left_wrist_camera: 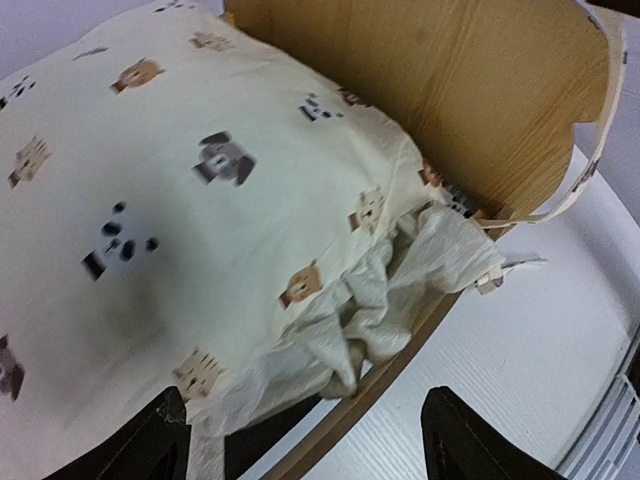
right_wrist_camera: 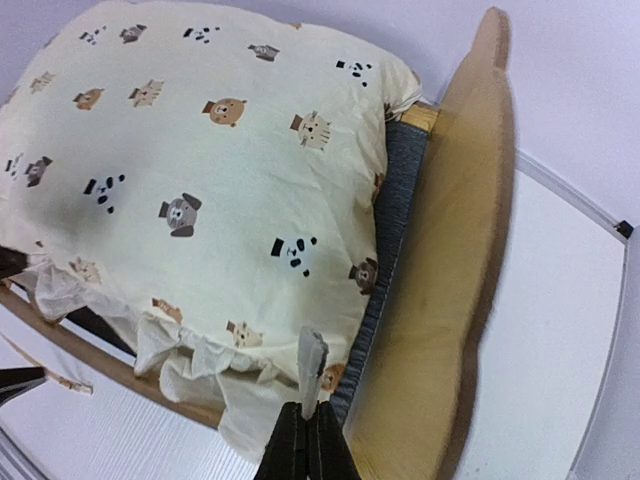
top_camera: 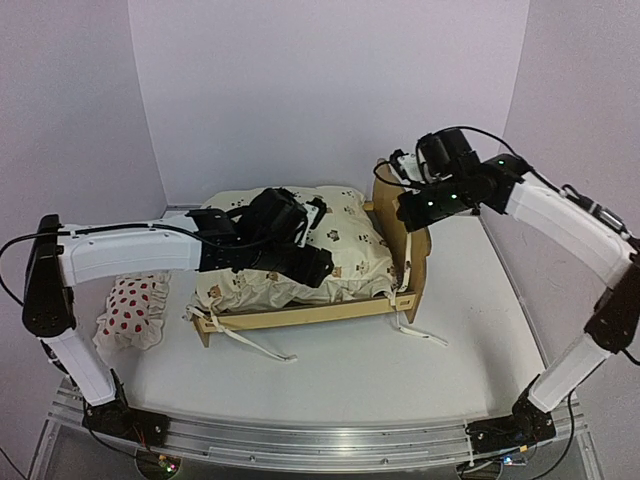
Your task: Set up the pet bed
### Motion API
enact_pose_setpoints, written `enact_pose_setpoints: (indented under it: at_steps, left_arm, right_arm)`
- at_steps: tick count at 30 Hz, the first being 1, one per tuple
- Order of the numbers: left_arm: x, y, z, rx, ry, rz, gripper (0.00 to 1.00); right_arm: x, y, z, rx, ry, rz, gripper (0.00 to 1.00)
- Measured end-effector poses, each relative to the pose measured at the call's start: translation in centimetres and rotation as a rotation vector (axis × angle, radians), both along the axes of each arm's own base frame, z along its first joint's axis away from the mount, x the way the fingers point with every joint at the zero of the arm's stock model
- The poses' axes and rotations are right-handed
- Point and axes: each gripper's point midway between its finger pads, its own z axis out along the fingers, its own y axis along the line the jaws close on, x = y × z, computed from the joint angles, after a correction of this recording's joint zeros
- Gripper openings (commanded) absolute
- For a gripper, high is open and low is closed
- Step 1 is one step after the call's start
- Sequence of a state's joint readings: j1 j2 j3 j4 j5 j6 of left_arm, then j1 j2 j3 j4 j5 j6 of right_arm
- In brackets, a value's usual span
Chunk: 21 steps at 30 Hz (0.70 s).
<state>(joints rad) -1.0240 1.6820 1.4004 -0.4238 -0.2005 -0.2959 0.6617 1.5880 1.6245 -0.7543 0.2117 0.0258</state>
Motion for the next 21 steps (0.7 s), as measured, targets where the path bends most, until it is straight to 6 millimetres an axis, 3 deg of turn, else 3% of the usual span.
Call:
enact_pose_setpoints:
  at_steps: [4,10,17,21]
  left_arm:
    - [-0.4,-5.0,-1.0,0.033,-0.070,-0.135,0.83]
    - [-0.4,-11.8,-2.7,0.047,-0.100,-0.287,0.79]
    - [1.7,-15.9,-4.4,0.062,-0.130,-0.328,0.76]
    - [2.4,-17.1,-6.8,0.088,-0.119,-0.329,0.74]
  right_arm:
    - [-3.5,-3.2,1.9,0.028,-0.055,-0.018,0.00]
    - [-7.1,-7.1,-0.7,-0.012,-0.036,-0.071,0.01]
    - [-9.3,-9.5,-0.8,0.004,-0.060,-0.114,0.01]
    - [-9.6,-9.8,-0.8,0.013,-0.063,-0.125,0.01]
